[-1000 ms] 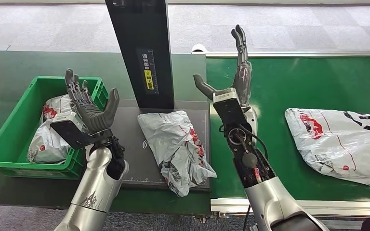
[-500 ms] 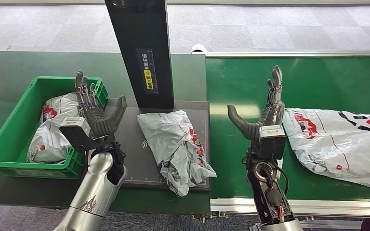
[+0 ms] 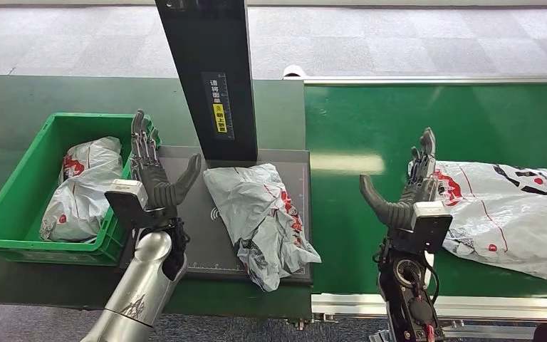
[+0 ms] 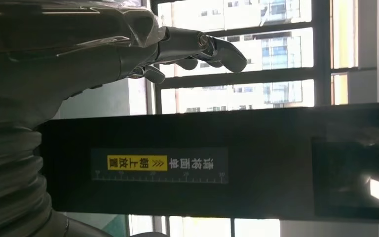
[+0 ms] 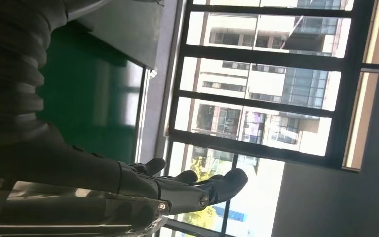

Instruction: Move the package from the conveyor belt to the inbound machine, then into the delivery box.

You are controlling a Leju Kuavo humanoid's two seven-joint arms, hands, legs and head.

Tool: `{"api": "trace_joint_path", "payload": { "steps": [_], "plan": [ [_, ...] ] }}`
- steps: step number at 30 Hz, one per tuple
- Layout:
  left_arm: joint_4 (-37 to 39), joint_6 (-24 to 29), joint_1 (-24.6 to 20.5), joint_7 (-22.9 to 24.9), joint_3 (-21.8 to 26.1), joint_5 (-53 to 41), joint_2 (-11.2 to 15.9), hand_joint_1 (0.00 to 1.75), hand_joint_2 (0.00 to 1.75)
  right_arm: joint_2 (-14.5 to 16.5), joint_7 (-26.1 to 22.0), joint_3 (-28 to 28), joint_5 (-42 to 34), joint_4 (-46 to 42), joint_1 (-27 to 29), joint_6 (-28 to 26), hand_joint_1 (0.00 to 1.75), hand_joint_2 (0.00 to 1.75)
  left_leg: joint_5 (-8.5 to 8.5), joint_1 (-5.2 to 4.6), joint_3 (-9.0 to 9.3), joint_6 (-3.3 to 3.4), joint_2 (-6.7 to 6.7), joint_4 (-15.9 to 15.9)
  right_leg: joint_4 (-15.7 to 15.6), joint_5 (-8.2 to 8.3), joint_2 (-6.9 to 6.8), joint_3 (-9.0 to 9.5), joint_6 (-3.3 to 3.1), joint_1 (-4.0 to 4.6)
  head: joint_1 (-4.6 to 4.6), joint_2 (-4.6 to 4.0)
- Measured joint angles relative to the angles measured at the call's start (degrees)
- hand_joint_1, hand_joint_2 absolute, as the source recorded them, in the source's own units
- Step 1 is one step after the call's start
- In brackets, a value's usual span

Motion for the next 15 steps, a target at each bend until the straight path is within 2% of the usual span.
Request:
{"api": "trace_joint_path", "payload": {
  "steps": [5,10,15],
  "plan": [
    [1.1,-3.8,0.1,1.6,-0.4,0.8,0.5,0.00,1.75,0.0,0.1,-4.1,-1.1,2.8,1.5,2.5,0.00,1.75,0.01,0.01,0.02,0.00,0.00,0.0,0.0,0.00,0.01,0.00,0.00,0.01,-0.01,-0.02],
    [2.2,-7.8,0.0,2.7,-1.8,-2.9,0.9,0.00,1.75,0.5,6.4,-7.5,-1.5,4.9,2.1,4.1,0.00,1.75,0.01,0.01,0.03,0.00,0.00,0.0,0.0,0.00,0.01,0.00,-0.01,0.01,-0.01,-0.01],
    [2.3,-9.5,0.0,2.6,-2.4,-4.1,0.9,0.00,1.75,1.0,8.8,-10.2,-1.8,7.5,2.3,5.8,0.00,1.75,0.01,0.00,0.02,0.00,0.03,0.0,0.0,0.00,0.03,0.00,0.00,0.00,0.00,-0.01]
  ]
}}
